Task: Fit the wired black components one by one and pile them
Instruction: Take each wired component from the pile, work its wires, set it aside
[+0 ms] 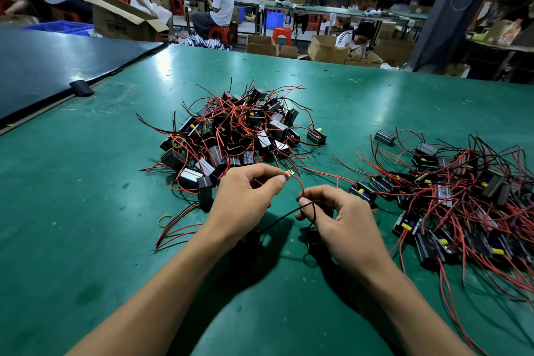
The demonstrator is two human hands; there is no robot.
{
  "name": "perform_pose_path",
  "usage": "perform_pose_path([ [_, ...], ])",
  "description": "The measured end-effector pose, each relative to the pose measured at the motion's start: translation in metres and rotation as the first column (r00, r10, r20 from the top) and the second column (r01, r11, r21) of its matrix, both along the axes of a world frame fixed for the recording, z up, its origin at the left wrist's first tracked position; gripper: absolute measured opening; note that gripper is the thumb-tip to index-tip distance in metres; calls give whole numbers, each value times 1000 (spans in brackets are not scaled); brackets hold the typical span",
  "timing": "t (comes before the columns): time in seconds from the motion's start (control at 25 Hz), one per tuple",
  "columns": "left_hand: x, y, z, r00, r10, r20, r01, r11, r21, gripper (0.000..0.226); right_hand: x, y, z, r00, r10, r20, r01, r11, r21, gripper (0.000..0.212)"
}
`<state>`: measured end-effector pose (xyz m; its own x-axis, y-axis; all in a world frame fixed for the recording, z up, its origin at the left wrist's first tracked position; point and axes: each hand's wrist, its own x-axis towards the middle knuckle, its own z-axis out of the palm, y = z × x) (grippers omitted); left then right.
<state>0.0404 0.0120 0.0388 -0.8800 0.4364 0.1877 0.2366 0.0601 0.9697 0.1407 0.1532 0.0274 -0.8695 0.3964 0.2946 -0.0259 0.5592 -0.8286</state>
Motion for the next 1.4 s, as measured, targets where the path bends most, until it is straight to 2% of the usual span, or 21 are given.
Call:
perform_pose_path([
  [0.44, 2, 1, 3, 998, -57, 27, 55, 996, 69, 5, -2, 0, -1, 1000, 4, -2, -4, 1000, -29, 15],
  [0.56, 4, 2, 4, 998, -56, 33, 53, 993, 105, 4, -2, 1, -1, 1000, 19, -6, -19, 1000, 11, 11],
  [0.76, 4, 0, 4, 998, -54, -13, 55, 997, 62, 3, 0, 5, 0, 995, 83, 51, -84, 996, 20, 3],
  [0.84, 3, -1, 5, 997, -76, -25, 77, 996, 38, 3, 1, 11, 4, 997, 72, -21, -70, 996, 52, 9],
  [0.96, 4, -2, 6, 990, -137, -46, 137, 991, 5, 4, 2, 18, 10, 984, 41, -175, -41, 999, 4, 24],
  [1.12, 5, -1, 8, 952, -298, 70, 296, 954, 39, 6, 2, 15, 11, 956, 157, -248, -152, 988, 40, 25],
  [1.28, 4, -4, 9, 926, -351, 139, 342, 936, 81, 7, 2, 13, 13, 954, 216, -206, -223, 975, -8, 14],
  [1.4, 5, -5, 11, 915, -372, 153, 366, 928, 70, 7, 3, 14, 14, 960, 214, -178, -230, 970, -73, 17],
])
